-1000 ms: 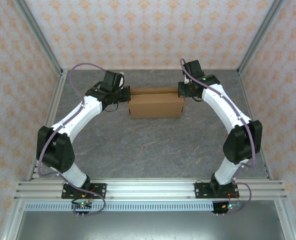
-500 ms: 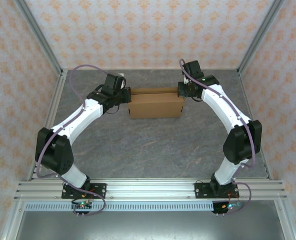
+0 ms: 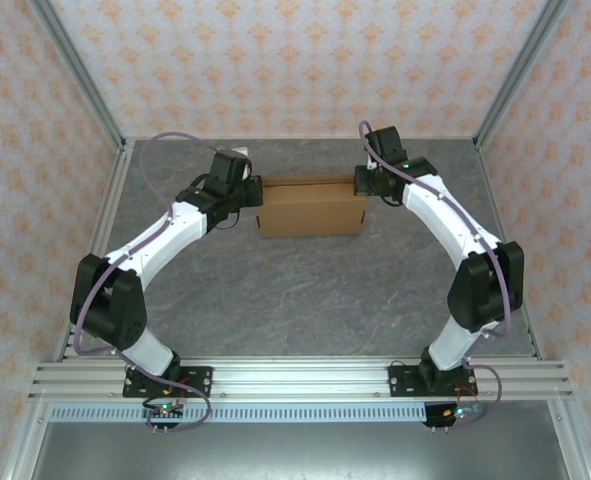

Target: Fold the paper box

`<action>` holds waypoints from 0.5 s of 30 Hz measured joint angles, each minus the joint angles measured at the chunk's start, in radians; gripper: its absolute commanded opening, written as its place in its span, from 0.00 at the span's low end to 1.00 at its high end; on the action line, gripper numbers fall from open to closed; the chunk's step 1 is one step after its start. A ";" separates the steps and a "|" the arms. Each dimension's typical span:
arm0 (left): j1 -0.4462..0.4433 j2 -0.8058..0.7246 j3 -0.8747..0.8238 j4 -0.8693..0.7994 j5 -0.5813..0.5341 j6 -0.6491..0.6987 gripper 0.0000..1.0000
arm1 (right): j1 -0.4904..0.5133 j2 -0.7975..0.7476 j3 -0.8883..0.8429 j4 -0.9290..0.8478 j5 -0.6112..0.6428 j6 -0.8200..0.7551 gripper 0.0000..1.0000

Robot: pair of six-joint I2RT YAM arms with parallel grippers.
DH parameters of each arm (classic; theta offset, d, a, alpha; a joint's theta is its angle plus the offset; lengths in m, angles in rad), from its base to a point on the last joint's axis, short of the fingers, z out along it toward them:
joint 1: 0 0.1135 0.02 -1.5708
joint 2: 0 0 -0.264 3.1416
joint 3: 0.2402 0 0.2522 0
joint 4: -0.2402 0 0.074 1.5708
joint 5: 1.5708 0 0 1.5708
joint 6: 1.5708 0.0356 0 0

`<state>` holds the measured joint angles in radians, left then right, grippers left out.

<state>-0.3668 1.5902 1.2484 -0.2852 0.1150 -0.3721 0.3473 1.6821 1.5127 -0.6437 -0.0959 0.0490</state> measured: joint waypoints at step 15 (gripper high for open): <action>-0.022 -0.050 -0.101 0.098 -0.043 0.037 0.00 | 0.010 -0.066 -0.122 0.120 0.018 -0.006 0.00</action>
<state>-0.3889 1.5398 1.1469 -0.1867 0.0715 -0.3355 0.3576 1.6157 1.3903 -0.5236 -0.0776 0.0433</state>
